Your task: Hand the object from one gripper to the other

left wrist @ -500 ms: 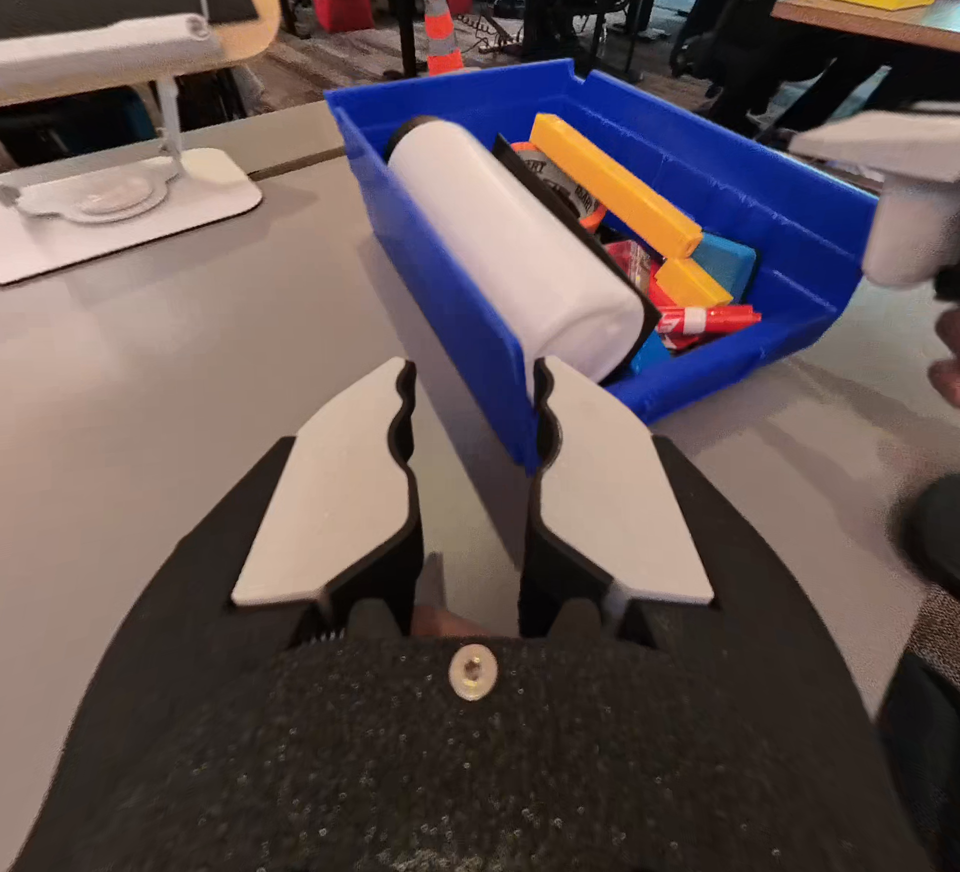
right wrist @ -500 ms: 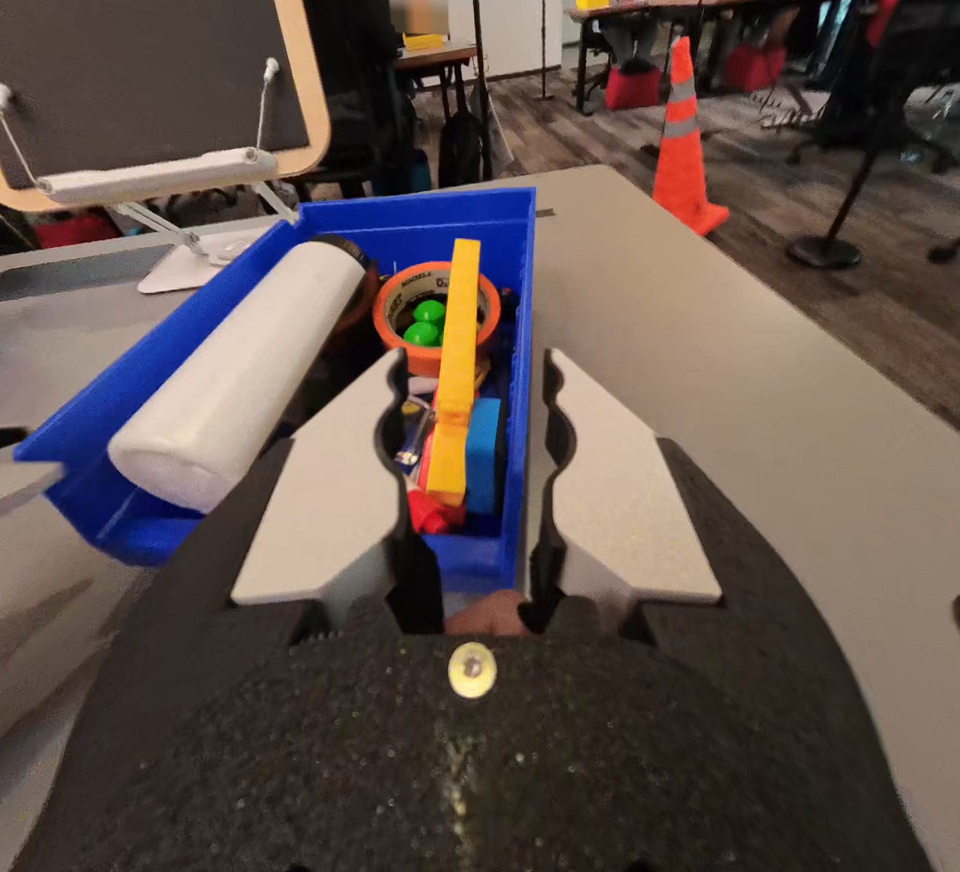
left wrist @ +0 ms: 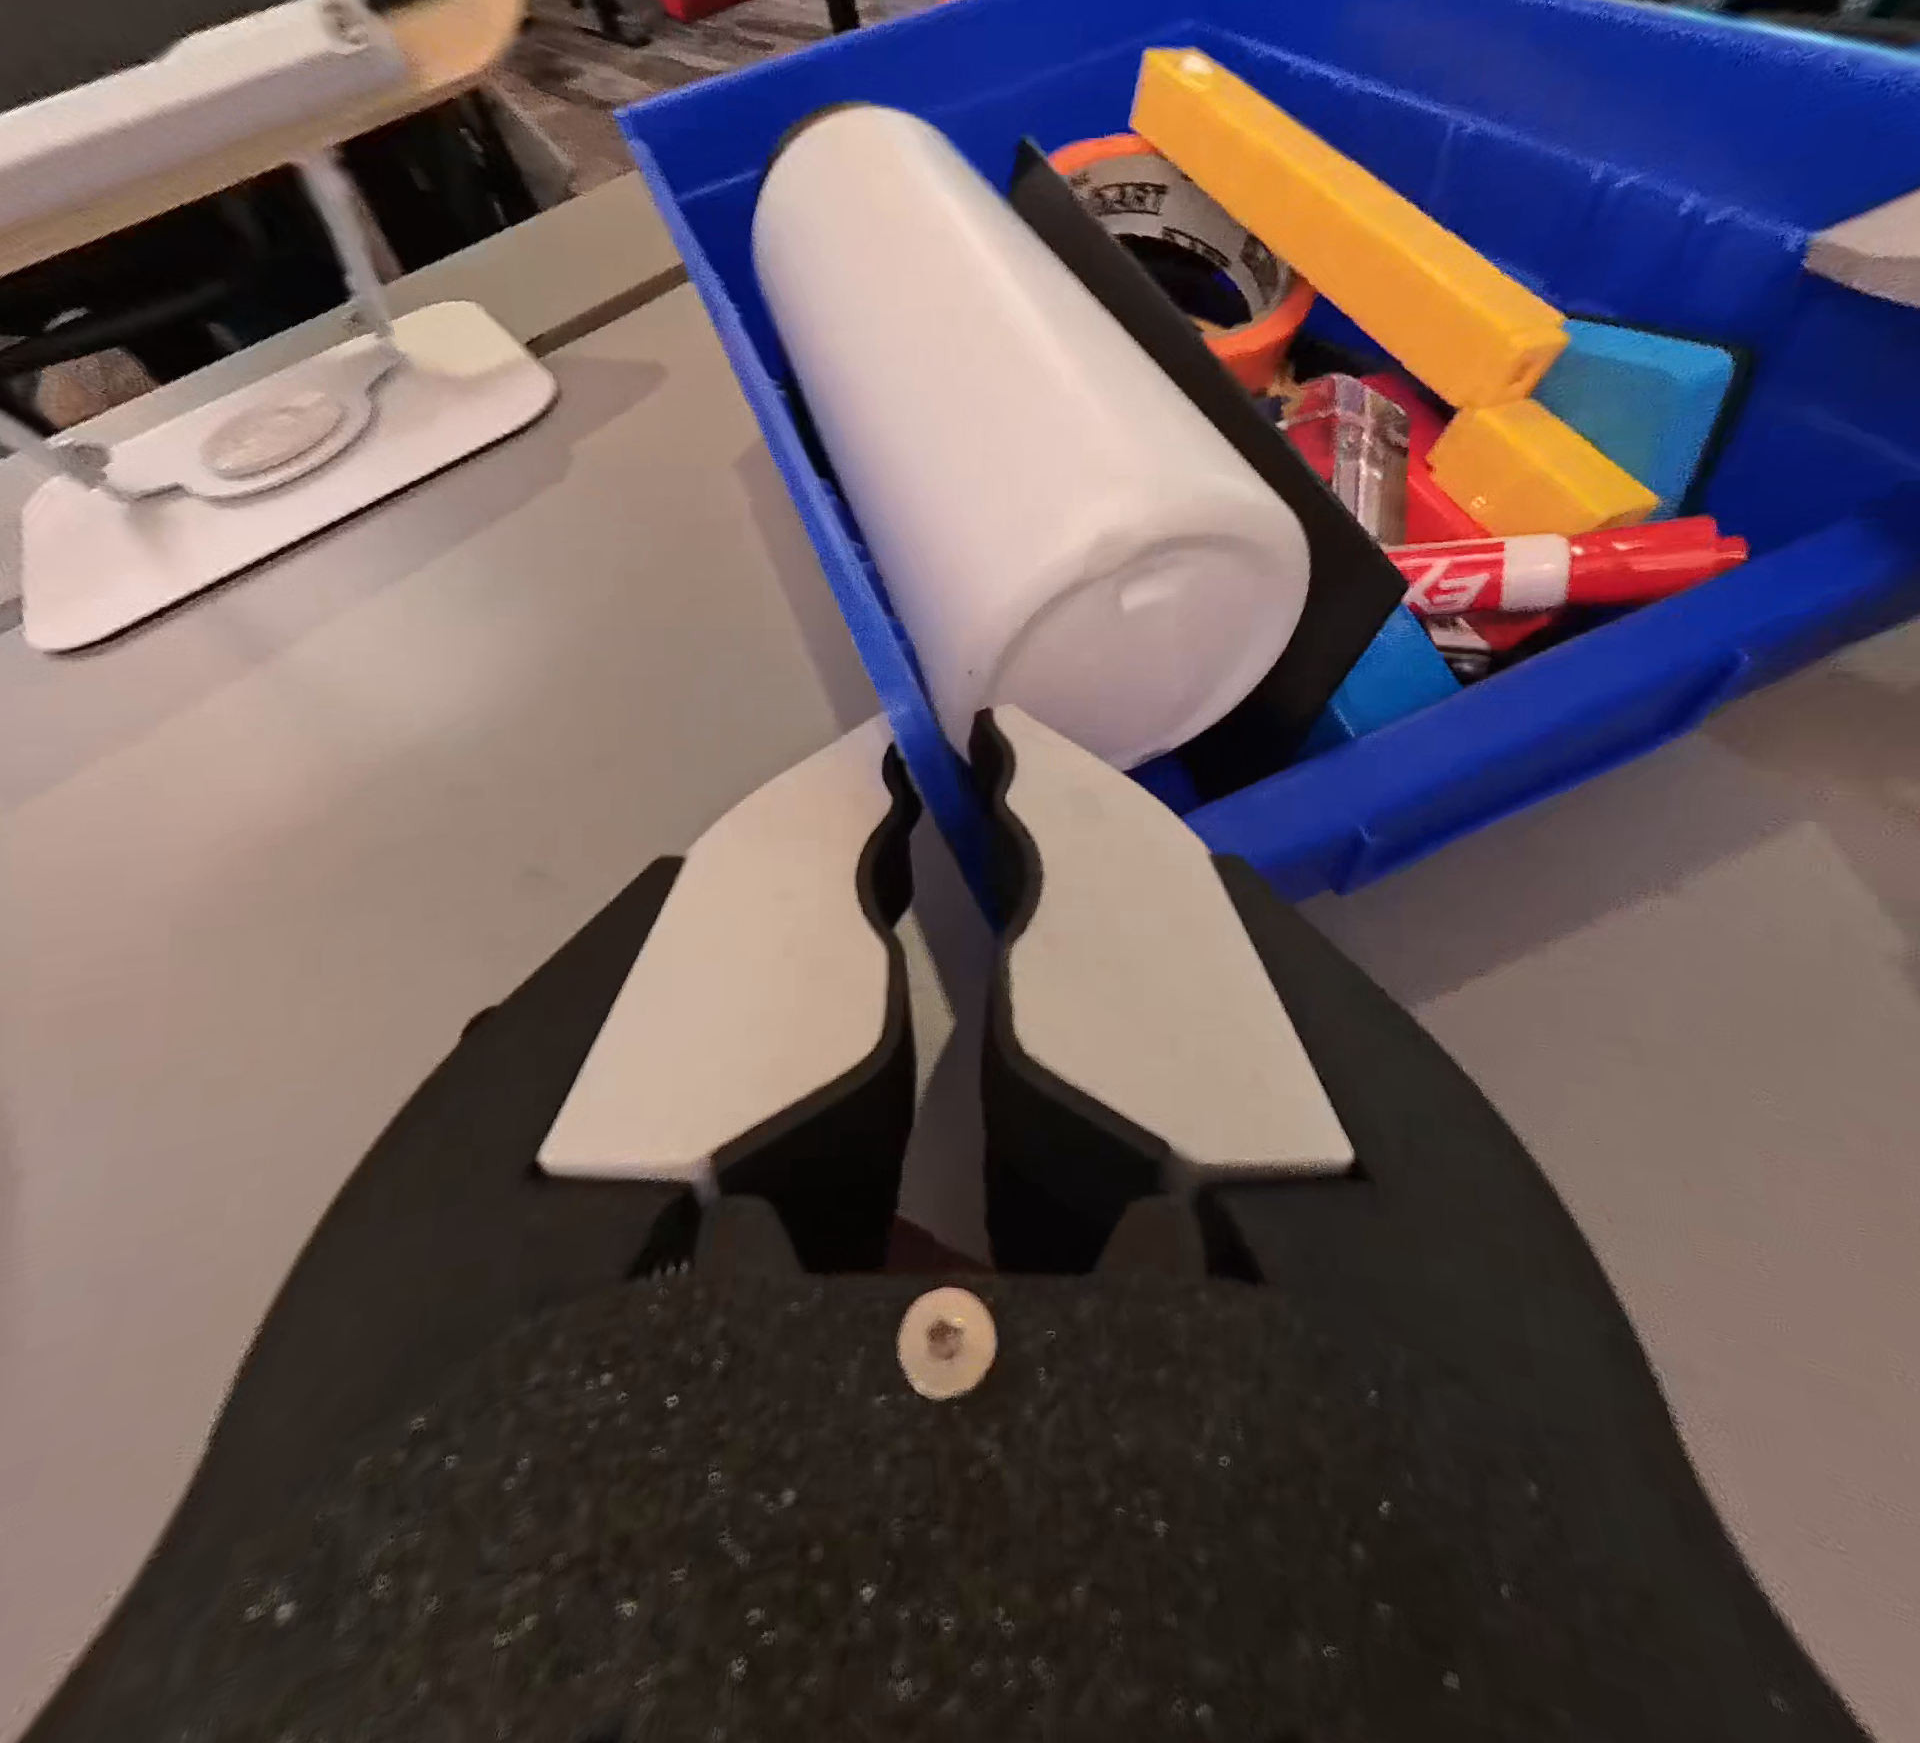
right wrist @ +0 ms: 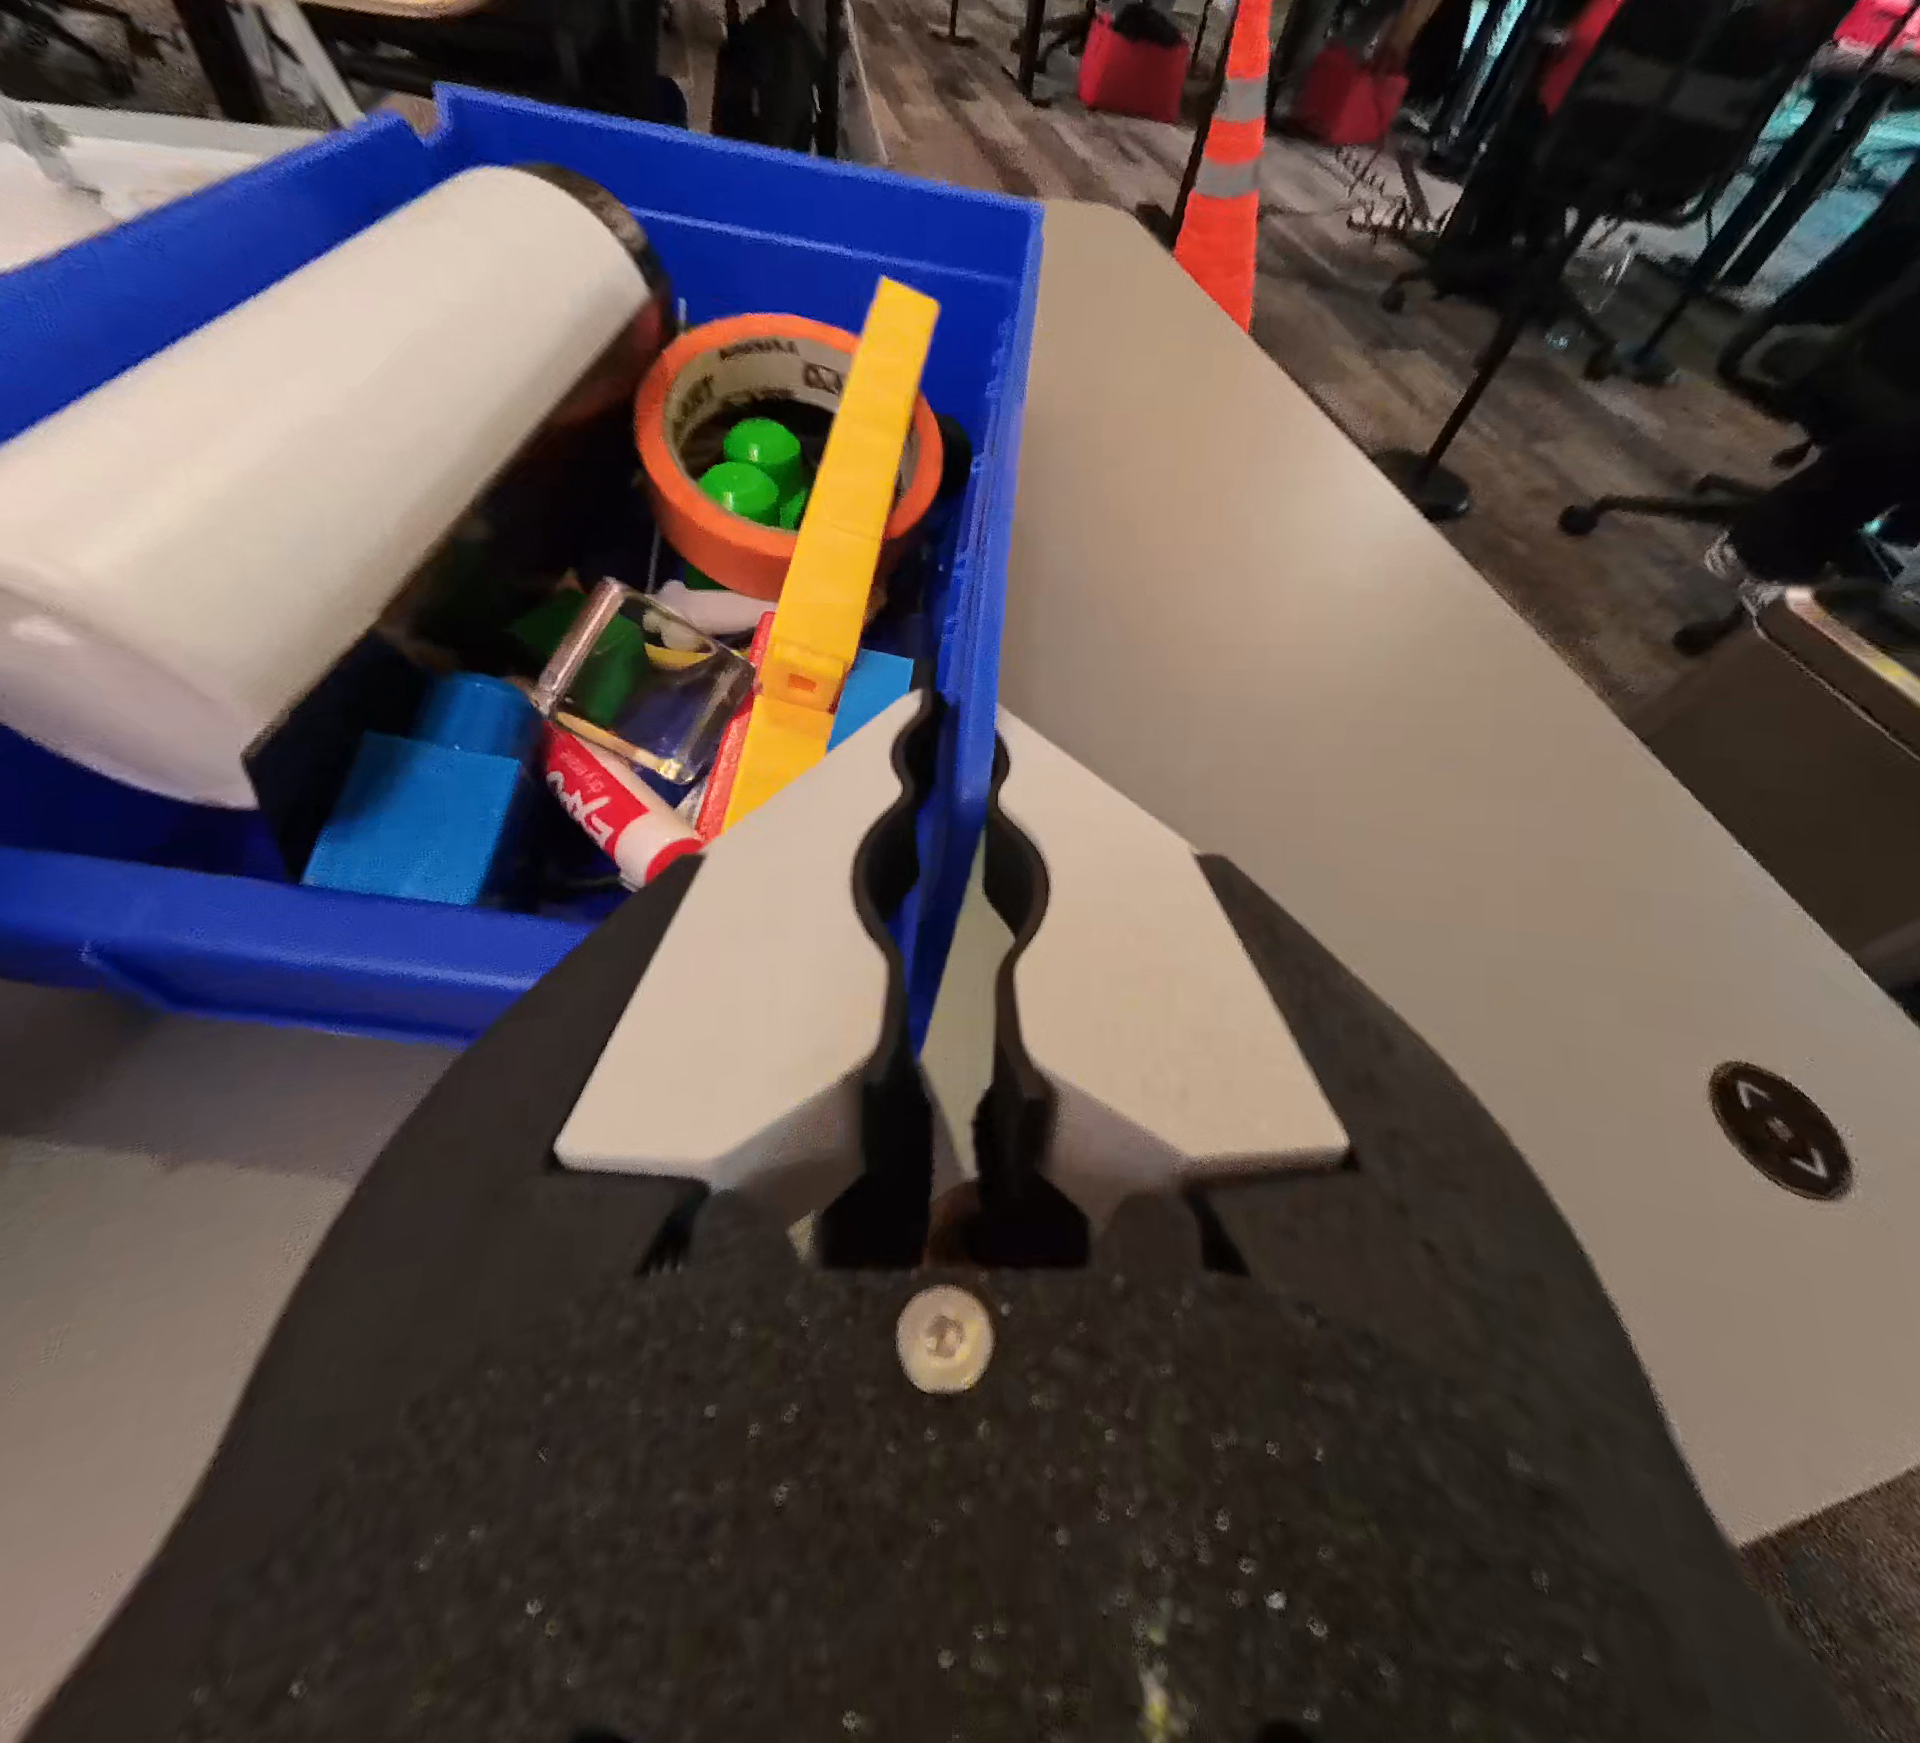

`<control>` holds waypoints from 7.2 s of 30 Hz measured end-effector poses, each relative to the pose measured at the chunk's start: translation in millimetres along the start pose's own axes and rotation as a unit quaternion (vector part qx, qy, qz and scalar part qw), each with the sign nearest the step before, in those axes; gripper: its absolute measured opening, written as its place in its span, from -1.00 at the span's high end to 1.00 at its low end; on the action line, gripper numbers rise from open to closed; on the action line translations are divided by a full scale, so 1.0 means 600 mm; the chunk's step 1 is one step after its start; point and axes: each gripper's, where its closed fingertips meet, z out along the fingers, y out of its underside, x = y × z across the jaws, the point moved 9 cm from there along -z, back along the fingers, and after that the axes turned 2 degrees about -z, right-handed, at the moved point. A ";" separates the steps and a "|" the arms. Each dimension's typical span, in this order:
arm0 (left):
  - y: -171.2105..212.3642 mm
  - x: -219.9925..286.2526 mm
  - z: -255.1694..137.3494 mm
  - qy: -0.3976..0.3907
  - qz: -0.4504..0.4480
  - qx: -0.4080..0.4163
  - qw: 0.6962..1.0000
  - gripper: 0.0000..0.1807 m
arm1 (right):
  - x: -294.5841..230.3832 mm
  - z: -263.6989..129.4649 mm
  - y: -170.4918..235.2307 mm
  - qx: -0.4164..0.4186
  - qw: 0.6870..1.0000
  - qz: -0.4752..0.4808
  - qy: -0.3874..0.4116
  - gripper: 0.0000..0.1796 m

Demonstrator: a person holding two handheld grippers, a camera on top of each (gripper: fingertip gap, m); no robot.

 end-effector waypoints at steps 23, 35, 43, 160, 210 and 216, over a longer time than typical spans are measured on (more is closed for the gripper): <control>0.080 -0.284 -0.165 -0.242 -0.121 -0.019 0.963 0.97 | -0.343 0.050 -0.069 0.023 0.976 -0.012 -0.214 0.95; 0.066 -0.345 -0.314 -0.188 -0.208 0.190 0.941 0.81 | -0.143 0.150 -0.105 0.011 0.773 0.375 -0.512 0.69; 0.179 -0.549 -0.465 -0.385 -0.097 0.076 0.915 0.46 | -0.163 0.157 -0.087 -0.036 0.740 0.409 -0.532 0.70; 0.108 -0.310 -0.180 -0.160 -0.162 -0.051 0.972 0.82 | -0.355 0.049 -0.080 -0.001 0.935 -0.058 -0.350 0.61; 0.152 -0.385 -0.378 -0.194 -0.195 0.075 0.958 0.76 | 0.027 0.061 -0.123 0.160 0.953 0.110 -0.233 0.64; 0.150 -0.373 -0.336 -0.210 -0.109 0.025 0.971 0.76 | 0.138 0.145 -0.068 0.083 0.995 0.026 -0.049 0.62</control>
